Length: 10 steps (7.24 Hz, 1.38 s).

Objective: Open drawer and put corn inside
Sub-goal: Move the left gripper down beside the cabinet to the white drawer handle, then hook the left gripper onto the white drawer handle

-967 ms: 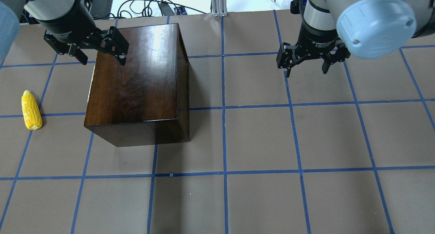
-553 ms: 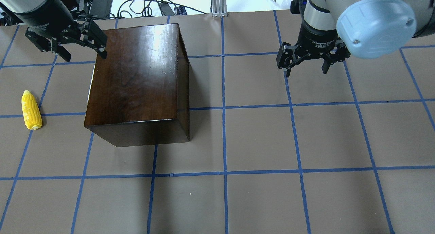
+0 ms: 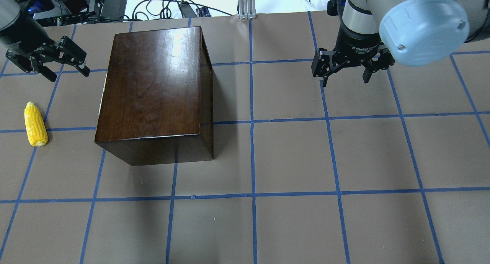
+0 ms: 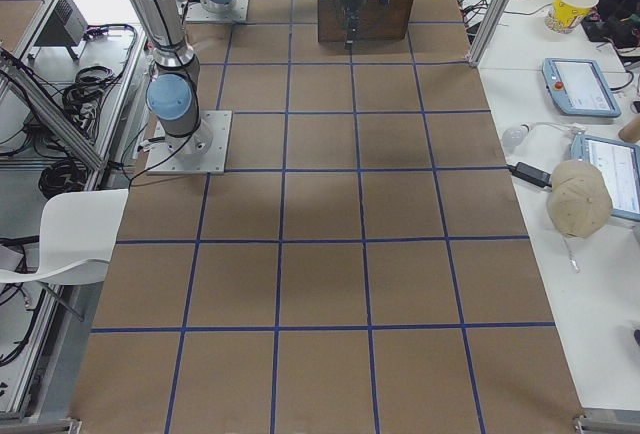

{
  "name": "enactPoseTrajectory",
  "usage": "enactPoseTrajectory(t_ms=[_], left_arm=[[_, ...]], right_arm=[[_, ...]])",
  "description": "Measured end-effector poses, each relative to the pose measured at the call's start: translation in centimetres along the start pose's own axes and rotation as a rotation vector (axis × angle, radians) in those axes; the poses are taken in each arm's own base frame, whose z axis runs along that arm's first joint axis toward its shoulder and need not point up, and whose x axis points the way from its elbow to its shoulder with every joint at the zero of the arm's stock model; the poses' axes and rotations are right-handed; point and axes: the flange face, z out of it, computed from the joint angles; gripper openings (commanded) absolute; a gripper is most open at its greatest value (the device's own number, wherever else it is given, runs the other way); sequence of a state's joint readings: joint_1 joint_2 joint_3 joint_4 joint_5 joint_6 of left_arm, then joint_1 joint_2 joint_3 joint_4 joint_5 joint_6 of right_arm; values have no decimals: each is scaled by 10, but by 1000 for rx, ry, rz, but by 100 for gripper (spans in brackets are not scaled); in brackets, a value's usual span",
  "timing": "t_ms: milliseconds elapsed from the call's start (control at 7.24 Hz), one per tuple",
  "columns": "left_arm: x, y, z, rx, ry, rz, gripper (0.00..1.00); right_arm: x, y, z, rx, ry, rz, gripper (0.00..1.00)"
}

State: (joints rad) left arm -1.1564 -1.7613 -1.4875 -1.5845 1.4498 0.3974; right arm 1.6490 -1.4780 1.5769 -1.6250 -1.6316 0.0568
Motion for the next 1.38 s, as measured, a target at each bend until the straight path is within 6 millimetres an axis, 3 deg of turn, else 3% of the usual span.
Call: enactPoseTrajectory(t_ms=[414, 691, 1105, 1382], left_arm=[[-44, -13, 45, -29, 109, 68, 100], [-68, -17, 65, -18, 140, 58, 100], [-73, -21, 97, -15, 194, 30, 100], [-71, -21, 108, -19, 204, 13, 100]], right_arm=[[0, 0, 0, 0, 0, 0, 100], [0, 0, 0, -1, -1, 0, 100], [0, 0, 0, 0, -1, 0, 100], [0, 0, 0, -1, -1, 0, 100]])
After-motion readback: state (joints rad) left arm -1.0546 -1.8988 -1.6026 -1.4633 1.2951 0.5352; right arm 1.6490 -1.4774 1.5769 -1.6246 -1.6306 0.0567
